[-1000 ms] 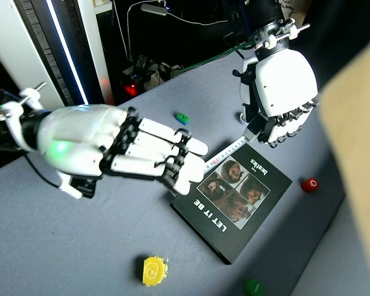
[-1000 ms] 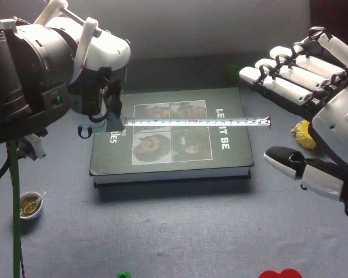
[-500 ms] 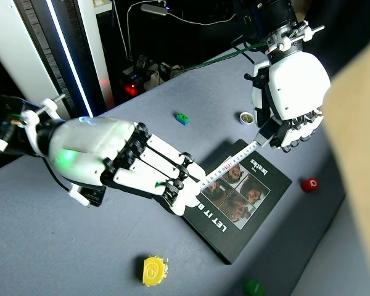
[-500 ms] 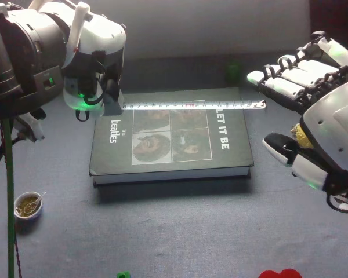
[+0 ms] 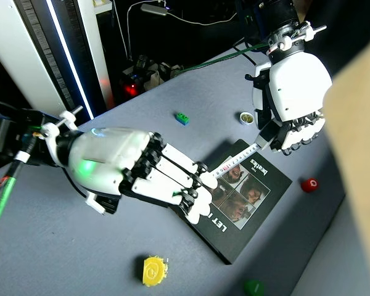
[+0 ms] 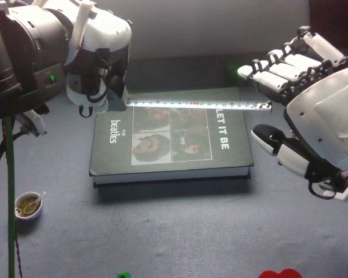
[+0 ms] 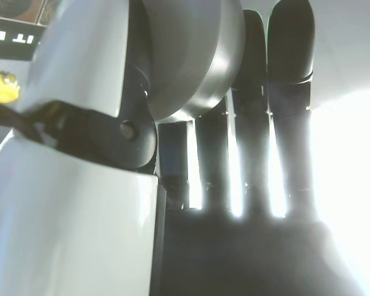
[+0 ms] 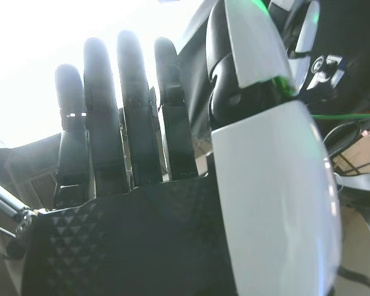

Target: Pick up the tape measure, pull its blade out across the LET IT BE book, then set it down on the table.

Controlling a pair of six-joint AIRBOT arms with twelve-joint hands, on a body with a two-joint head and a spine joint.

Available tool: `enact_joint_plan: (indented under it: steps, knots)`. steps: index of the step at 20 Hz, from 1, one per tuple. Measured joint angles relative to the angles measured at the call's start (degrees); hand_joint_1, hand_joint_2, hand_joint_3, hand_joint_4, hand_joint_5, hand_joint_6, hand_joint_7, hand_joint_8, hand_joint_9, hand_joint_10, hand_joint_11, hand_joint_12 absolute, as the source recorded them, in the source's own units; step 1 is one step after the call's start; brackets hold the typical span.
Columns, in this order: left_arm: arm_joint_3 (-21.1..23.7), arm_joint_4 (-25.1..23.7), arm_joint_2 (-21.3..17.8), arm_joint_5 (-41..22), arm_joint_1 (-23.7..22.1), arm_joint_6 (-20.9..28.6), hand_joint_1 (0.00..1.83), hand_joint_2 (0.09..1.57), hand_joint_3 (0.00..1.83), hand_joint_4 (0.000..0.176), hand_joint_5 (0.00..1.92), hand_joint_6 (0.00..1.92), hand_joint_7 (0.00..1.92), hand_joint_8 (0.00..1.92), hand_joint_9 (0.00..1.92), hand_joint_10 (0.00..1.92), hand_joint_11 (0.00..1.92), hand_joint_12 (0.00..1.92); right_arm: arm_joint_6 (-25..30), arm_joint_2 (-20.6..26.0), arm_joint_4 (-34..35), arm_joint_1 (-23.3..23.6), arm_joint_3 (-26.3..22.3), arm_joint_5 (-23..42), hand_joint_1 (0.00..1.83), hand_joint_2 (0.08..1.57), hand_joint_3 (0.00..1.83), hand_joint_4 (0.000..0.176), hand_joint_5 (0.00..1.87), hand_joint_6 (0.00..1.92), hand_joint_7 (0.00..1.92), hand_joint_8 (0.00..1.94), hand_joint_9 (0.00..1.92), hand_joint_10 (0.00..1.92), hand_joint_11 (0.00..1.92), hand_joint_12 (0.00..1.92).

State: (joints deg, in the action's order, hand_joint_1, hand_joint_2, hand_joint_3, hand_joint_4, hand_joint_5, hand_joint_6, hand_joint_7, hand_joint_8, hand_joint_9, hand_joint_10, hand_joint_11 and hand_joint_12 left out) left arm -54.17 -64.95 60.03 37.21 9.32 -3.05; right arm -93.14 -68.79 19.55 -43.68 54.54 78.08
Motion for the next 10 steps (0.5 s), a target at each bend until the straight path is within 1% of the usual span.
enact_joint_plan:
  steps: [3,5,10]
  knots:
    - [-0.6,-0.4,0.1,-0.7,0.0,-0.3,1.39,1.08,0.00,0.000,1.09,0.57,1.08,0.91,0.90,1.25,0.89,1.01,-0.5,-1.1,-0.1,1.2,1.6,0.3,1.00,1.07,0.00,0.000,0.71,0.02,0.79,0.01,0.71,0.03,0.23,1.16]
    - [-0.8,-0.5,0.1,-0.9,0.0,-1.5,1.39,1.08,0.00,0.000,1.09,0.56,1.08,0.91,0.90,1.25,0.89,1.01,-0.5,-1.7,-0.1,1.3,1.9,0.4,1.01,1.07,0.00,0.000,0.72,0.02,0.79,0.01,0.71,0.03,0.24,1.16]
    - [-0.8,-0.6,0.1,-1.1,-0.1,-1.6,1.39,1.08,0.00,0.000,1.09,0.56,1.08,0.90,0.90,1.25,0.89,1.01,-1.5,-3.0,-0.8,1.3,2.4,0.4,1.00,1.07,0.00,0.000,0.72,0.02,0.80,0.01,0.72,0.03,0.25,1.16]
